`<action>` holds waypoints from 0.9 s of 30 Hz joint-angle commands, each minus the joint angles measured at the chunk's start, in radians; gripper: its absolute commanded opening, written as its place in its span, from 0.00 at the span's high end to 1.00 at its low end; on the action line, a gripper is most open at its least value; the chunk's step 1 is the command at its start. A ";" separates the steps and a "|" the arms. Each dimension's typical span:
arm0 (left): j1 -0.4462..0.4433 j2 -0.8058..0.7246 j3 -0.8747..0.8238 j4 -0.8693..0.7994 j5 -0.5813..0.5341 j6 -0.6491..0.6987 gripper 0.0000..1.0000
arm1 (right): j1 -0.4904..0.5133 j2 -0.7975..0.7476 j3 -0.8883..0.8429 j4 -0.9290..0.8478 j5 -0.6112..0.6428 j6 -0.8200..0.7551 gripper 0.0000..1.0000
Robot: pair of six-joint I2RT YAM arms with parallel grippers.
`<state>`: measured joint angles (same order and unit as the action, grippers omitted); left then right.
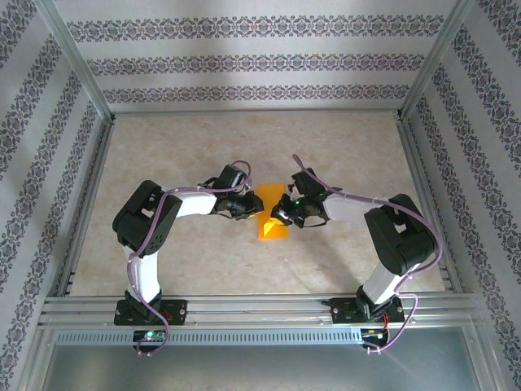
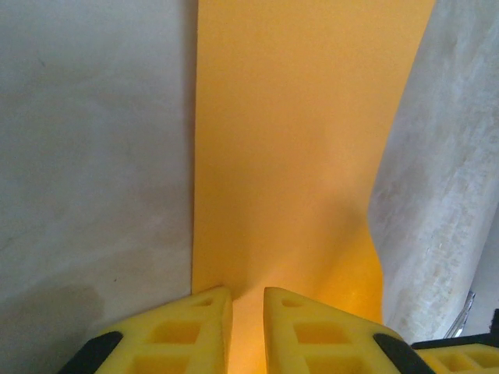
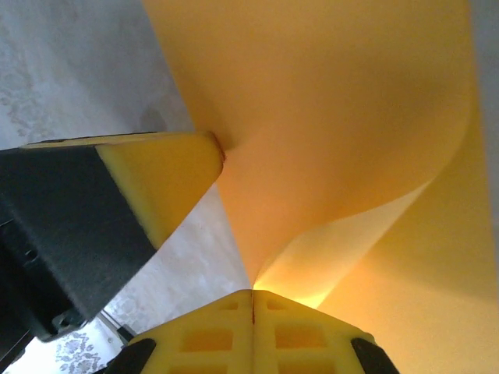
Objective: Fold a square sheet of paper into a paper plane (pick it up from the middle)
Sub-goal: Fold the triangle a second time at the center of the table.
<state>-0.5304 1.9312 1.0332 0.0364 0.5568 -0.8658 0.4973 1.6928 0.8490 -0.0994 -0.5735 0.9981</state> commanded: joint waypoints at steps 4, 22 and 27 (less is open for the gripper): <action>-0.008 -0.022 0.031 -0.076 -0.013 0.038 0.81 | 0.020 0.057 0.039 0.015 0.028 -0.032 1.00; 0.012 0.068 0.146 -0.188 -0.072 0.092 0.82 | 0.020 0.095 0.050 0.053 0.016 -0.051 1.00; 0.013 0.080 0.145 -0.214 -0.090 0.088 0.83 | 0.020 0.111 0.065 0.069 0.009 -0.047 1.00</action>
<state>-0.5236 1.9907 1.1721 -0.0986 0.5026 -0.7929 0.5087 1.7844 0.8883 -0.0540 -0.5594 0.9646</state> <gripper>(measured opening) 0.168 0.048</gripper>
